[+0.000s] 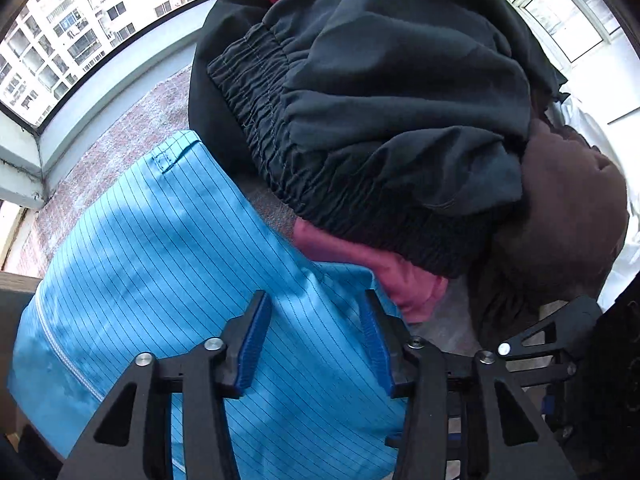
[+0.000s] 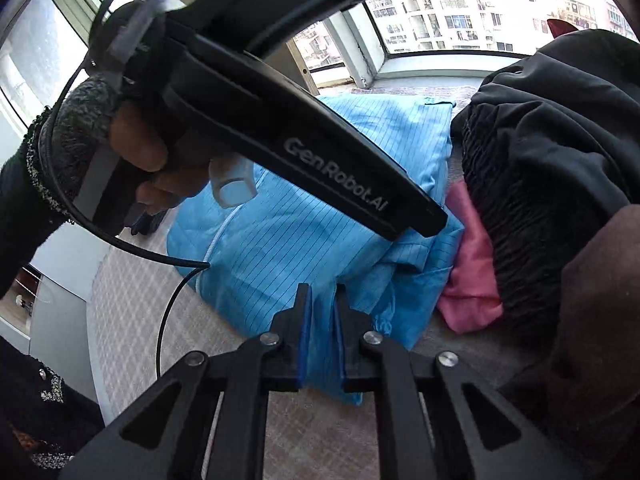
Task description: Fold clothes
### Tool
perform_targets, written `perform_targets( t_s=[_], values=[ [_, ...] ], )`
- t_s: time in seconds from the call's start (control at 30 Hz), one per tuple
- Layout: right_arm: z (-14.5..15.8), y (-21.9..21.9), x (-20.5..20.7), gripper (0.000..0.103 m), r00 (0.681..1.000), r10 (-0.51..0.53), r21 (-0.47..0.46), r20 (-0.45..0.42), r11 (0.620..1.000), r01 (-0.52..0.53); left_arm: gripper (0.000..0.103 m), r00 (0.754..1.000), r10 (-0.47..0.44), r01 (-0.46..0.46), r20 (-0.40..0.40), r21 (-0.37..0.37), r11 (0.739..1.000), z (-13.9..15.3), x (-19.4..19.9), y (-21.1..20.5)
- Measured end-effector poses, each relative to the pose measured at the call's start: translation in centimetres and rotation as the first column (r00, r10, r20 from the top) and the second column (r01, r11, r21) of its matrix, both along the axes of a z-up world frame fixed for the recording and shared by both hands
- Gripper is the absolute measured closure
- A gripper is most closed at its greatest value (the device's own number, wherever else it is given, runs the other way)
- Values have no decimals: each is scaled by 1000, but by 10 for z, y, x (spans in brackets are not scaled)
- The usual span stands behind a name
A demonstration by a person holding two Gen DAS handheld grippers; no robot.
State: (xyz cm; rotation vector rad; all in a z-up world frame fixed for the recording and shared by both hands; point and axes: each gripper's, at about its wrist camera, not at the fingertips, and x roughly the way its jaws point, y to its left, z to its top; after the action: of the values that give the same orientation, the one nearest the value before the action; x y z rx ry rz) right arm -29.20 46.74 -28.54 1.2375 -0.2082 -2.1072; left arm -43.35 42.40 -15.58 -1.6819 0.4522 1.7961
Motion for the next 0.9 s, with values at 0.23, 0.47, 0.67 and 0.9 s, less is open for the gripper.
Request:
perform_targets(
  t_s=[0.23,0.47,0.67,0.9],
  values=[
    [-8,43,-12,88,990,-117,-82,79,989,123,94,997,70,-71,17,69,995,1,-2,-38],
    [-21,28,-38,73,986,-126,13,111,992,126,92,998,56,-57,5,90,994,10,8,-43],
    [-23,23,-42,88,993,-76,-4,92,997,76,72,994,94,-99,50,93,991,10,9,-46],
    [-6,10,-29,89,1000,20,-2,-8,1000,-20,58,999,34,-34,40,-2,999,-1,21,-25]
  ],
)
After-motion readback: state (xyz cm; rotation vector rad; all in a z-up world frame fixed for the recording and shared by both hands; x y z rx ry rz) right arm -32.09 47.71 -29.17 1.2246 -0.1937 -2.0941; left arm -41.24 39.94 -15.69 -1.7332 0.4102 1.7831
